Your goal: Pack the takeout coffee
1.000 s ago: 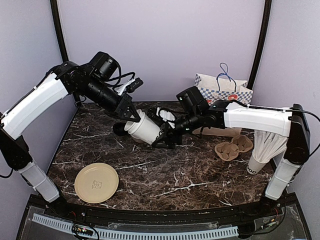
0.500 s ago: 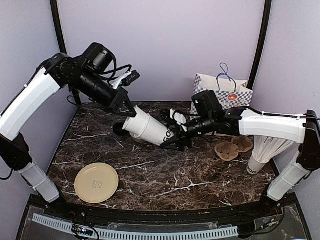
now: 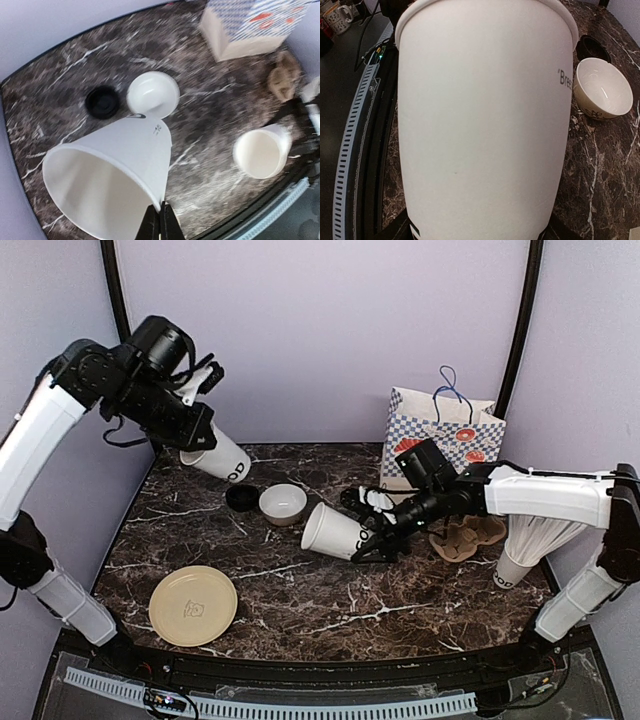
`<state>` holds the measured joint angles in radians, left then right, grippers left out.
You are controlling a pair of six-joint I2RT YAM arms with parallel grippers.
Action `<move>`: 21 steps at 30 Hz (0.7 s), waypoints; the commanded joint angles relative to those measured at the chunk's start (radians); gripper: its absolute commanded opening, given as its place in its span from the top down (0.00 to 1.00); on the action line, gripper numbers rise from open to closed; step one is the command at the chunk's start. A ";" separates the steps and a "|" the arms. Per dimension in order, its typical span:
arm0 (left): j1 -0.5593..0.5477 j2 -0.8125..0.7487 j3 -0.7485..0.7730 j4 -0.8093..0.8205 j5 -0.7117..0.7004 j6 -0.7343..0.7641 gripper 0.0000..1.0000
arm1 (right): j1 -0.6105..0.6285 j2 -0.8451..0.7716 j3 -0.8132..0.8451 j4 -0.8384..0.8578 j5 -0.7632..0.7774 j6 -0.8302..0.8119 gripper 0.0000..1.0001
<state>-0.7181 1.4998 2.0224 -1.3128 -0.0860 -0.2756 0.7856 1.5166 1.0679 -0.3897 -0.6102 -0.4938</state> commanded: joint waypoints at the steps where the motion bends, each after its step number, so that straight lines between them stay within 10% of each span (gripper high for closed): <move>1: 0.095 0.080 -0.163 -0.128 -0.300 -0.033 1.00 | -0.014 -0.061 0.069 -0.072 -0.082 -0.009 0.37; 21: 0.520 0.339 -0.413 0.231 -0.159 0.180 1.00 | -0.014 -0.152 0.231 -0.305 -0.180 -0.048 0.36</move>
<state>-0.2192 1.7962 1.6089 -1.1259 -0.2714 -0.1539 0.7738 1.3773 1.2827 -0.6643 -0.7742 -0.5255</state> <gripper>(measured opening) 0.034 0.636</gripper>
